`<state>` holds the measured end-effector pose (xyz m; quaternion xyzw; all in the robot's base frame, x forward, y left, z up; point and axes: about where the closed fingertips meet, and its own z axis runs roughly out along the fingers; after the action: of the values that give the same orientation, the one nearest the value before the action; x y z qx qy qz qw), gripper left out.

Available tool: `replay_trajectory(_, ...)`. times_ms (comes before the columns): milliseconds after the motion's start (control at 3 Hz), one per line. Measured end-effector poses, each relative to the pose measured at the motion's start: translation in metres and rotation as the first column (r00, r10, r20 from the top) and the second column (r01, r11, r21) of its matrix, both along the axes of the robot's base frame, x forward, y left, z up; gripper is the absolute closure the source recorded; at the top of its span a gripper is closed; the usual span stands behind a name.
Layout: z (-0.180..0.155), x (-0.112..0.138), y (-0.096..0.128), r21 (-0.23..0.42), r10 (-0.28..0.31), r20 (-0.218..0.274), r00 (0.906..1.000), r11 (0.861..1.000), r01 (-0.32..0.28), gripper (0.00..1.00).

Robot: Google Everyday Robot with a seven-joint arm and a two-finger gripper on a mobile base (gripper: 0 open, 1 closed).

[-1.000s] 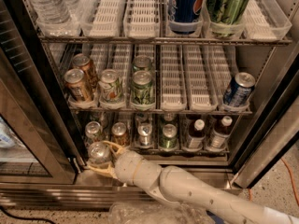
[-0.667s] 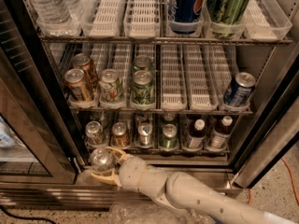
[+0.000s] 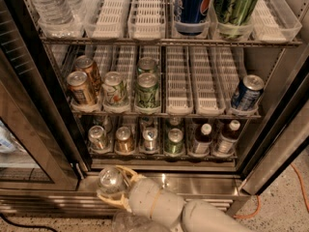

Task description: Pick 7up can from bottom shelf of fridge

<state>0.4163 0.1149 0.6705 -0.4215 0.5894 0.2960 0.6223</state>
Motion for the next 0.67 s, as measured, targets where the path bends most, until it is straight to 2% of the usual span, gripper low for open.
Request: replay_trajectory(667, -0.001, -0.026, -0.033, 0.004, -0.081, 0.015, 0.9966, 0.997, 0.081, 1.00)
